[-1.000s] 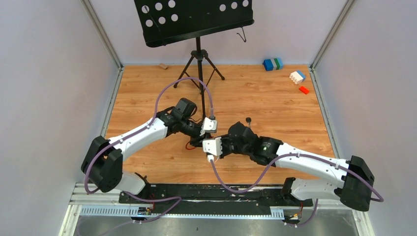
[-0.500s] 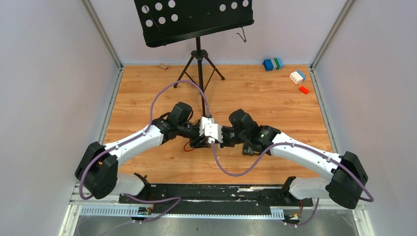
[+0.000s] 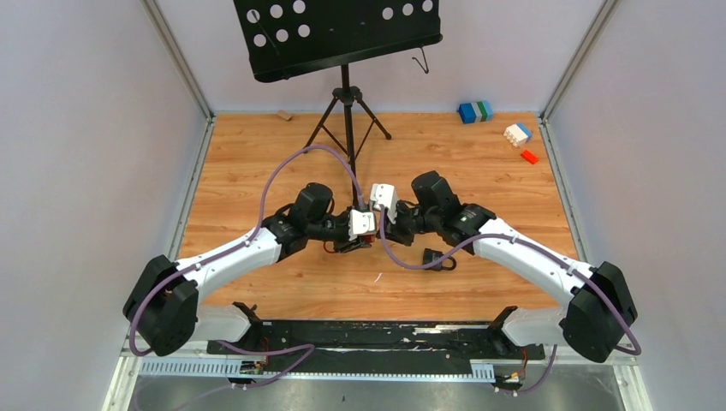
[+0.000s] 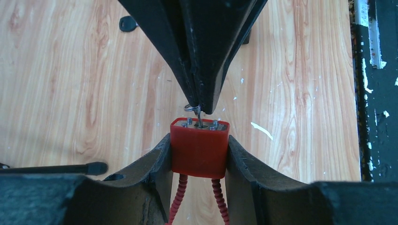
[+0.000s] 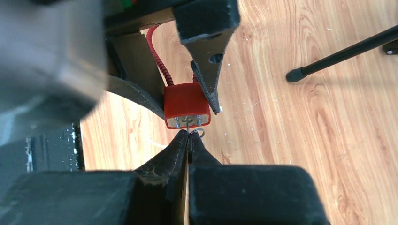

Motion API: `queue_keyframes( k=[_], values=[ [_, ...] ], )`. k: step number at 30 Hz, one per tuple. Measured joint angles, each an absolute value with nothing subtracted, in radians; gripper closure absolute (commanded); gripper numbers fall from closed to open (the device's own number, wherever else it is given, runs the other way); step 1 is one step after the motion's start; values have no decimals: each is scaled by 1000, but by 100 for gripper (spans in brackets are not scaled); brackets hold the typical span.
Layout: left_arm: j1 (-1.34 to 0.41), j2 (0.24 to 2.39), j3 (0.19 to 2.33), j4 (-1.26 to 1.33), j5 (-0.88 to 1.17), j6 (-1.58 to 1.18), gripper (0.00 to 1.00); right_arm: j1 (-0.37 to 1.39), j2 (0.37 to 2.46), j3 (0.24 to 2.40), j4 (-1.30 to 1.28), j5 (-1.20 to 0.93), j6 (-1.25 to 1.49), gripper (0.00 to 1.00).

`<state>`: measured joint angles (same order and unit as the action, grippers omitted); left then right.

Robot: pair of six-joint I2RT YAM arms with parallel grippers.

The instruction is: Unlock with the key

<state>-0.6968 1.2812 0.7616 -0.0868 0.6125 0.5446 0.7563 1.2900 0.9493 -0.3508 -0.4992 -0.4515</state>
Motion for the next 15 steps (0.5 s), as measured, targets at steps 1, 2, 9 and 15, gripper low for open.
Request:
queue_keyframes(
  k=[1,2,9,15],
  values=[
    [-698,1281,760,-79,611,548,100,747,1290,950,-352,-512,-440,90],
    [-699,1281,760,-74,611,549,100,740,1290,952,-353,-522,-430,83],
    [-698,1269,760,-39,561,576,100,645,1300,989,-379,-636,-325,37],
    [-699,1267,759,-20,525,586,100,566,1379,1059,-380,-739,-227,25]
  ],
)
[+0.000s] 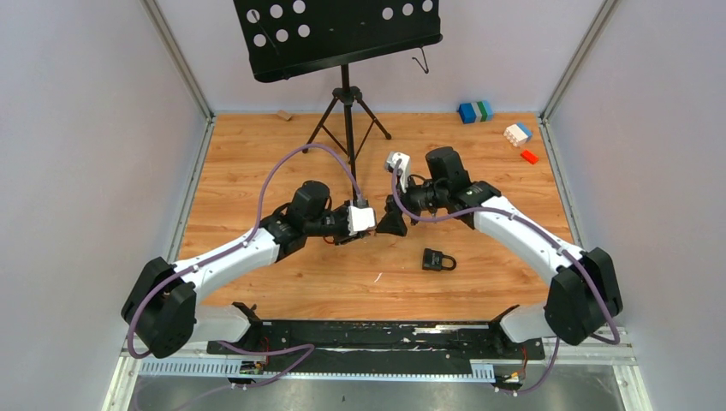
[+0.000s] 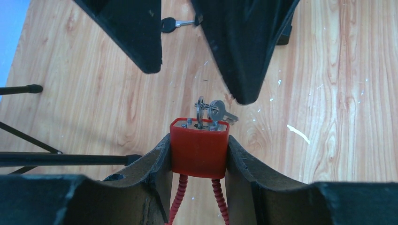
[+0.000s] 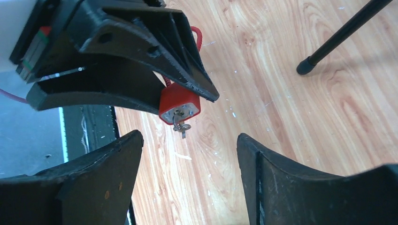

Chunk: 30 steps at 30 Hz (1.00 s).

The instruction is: Unlock with the key

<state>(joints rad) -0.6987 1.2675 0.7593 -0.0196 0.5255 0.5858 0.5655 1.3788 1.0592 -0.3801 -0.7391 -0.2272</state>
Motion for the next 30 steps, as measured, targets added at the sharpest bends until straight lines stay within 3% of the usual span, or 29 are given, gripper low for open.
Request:
queue_keyframes(
  k=[10,26,30],
  values=[
    [-730,1261,742,-8,450,598,100,533,1551,1140,-368,-867,-83,26],
    [-795,1259,730,20,303,634,100,529,1701,1180,-313,-983,60,50],
    [-808,1259,723,33,252,638,100,527,1727,1183,-297,-1021,85,68]
  ],
)
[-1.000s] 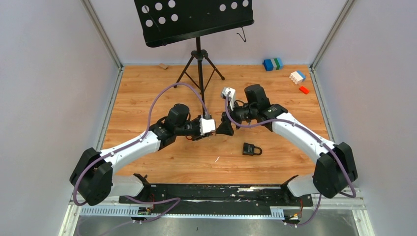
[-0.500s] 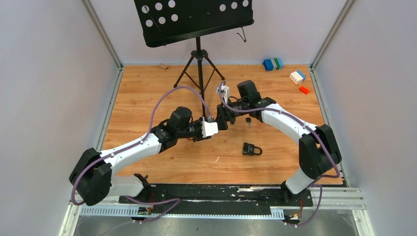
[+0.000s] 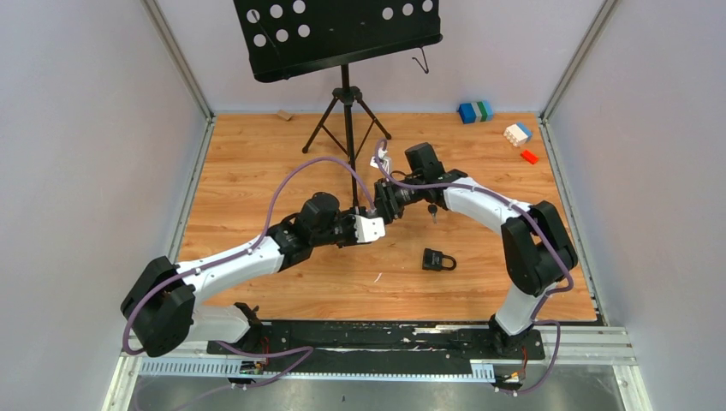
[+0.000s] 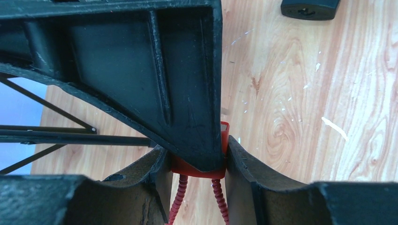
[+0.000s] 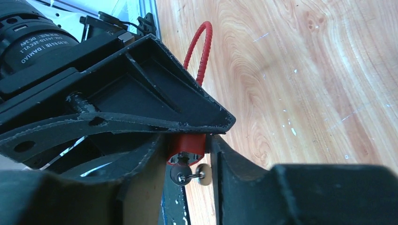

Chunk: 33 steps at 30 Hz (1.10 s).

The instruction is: Unlock with the key

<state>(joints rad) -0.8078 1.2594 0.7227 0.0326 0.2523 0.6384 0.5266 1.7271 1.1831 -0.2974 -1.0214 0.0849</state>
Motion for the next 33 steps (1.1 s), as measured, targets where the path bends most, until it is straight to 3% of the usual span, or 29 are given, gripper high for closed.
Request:
queue_keyframes(
  k=[4,8,10,17,19,25,33],
  values=[
    [-819,1261,710,48,199,649,100,519,1757,1192,-276,-1065,133,96],
    [-830,1263,708,66,162,666,100,499,1768,1193,-271,-1090,173,100],
    [-830,1264,708,75,157,668,94,495,1768,1193,-262,-1099,175,100],
    [-830,1269,712,73,180,677,25,492,1758,1192,-268,-1085,151,100],
    [-830,1264,719,48,202,680,14,485,1745,1191,-281,-1048,118,100],
    [-829,1197,723,-49,269,706,9,431,1680,1162,-325,-973,3,100],
    [-789,1127,768,-173,363,764,18,422,1611,1138,-447,-986,-205,100]
  ],
)
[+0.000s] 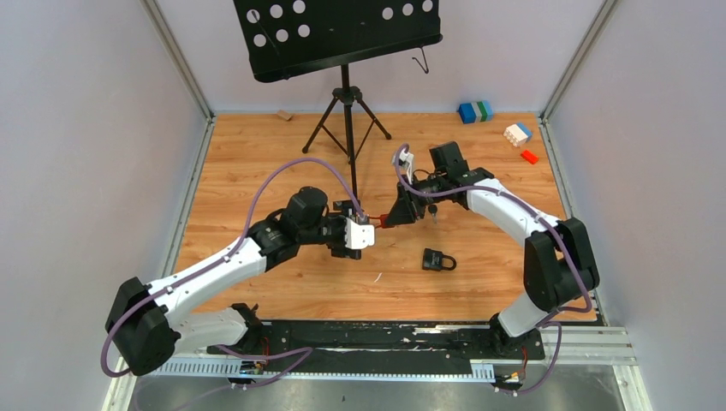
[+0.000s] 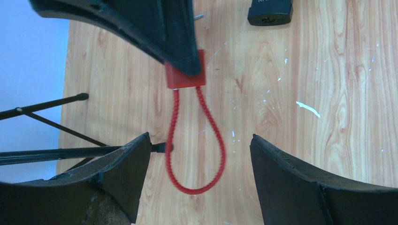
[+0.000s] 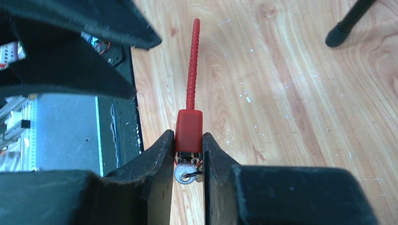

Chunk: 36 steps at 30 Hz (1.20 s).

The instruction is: Unlock with the key

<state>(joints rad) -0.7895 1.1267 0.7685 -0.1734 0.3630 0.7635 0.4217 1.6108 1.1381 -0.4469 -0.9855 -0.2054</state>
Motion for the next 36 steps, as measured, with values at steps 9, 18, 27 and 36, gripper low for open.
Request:
queue_keyframes(
  k=[9,18,27,36],
  values=[
    [-765,1180,946,-336,476,786,29,422,1522,1139,-637,-1107,-457,100],
    [-765,1274,1041,-442,583,788,36,422,1518,1147,-722,-1140,-550,100],
    [-767,1312,1041,-469,614,780,48,422,1491,1147,-720,-1133,-567,100],
    [-789,1350,1043,-447,575,789,68,421,1465,1145,-706,-1126,-562,100]
  ],
)
